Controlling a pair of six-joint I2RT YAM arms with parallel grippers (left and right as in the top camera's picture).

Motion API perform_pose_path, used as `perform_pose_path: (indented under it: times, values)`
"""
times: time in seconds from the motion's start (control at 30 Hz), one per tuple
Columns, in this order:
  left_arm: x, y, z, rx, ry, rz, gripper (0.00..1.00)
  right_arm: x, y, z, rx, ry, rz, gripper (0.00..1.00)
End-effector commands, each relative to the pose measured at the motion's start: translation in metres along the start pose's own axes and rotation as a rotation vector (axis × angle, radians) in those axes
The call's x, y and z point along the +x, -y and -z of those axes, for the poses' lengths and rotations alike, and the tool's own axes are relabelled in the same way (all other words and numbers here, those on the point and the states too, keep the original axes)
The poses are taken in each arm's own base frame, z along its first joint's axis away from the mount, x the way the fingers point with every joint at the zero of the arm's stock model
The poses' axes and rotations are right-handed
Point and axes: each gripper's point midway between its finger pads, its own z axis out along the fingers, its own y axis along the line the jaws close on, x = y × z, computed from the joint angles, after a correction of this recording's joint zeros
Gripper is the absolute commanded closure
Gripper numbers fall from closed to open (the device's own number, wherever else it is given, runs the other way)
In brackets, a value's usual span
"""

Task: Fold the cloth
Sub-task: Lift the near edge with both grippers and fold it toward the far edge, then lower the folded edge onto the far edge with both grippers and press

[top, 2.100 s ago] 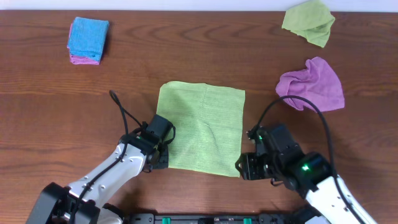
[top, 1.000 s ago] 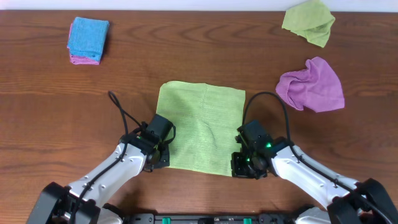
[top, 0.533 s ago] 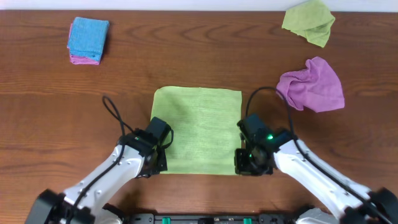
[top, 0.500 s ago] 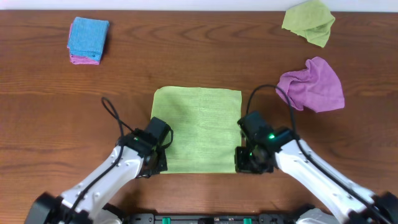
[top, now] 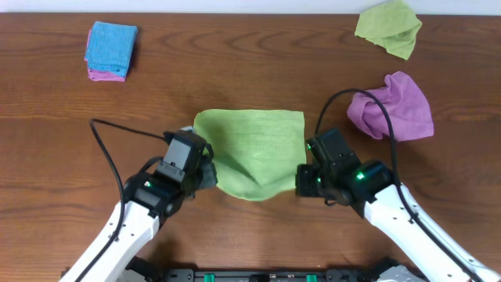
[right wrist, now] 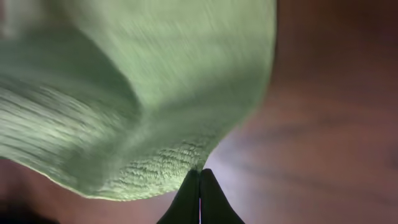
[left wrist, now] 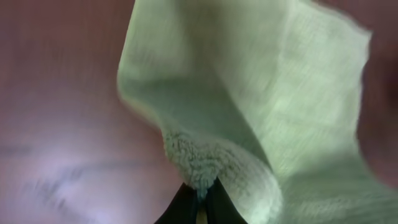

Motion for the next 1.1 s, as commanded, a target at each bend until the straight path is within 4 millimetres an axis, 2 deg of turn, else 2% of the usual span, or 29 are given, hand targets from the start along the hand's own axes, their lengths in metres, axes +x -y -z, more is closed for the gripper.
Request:
perform_pose_path:
  times: [0.0,0.23,0.37,0.53,0.67,0.77,1.07]
  values:
    - [-0.014,-0.008,-0.014,-0.041,0.023,0.030,0.94,-0.023,0.005,-0.005,0.012,0.056,-0.042,0.98]
    - [-0.049,-0.019,-0.047,-0.048,0.074,0.088,0.94,-0.074,0.019,-0.025,0.002,0.151,-0.083,0.98]
    - [-0.078,-0.008,-0.052,0.005,0.102,0.069,0.94,-0.108,0.017,-0.026,-0.018,0.213,-0.086,0.98]
    - [-0.115,0.010,-0.058,0.037,0.122,-0.006,0.94,-0.158,0.001,-0.020,-0.048,0.303,-0.061,0.98]
    - [-0.135,0.022,-0.063,0.042,0.121,-0.049,0.94,-0.181,-0.007,-0.018,-0.054,0.333,-0.058,0.98]
    - [-0.133,0.021,-0.066,0.016,0.071,-0.068,0.95,-0.182,-0.007,-0.020,-0.045,0.316,-0.061,0.98]
    - [-0.090,-0.020,-0.062,-0.172,-0.099,-0.012,0.94,-0.136,0.022,-0.032,0.090,0.131,-0.096,0.98]
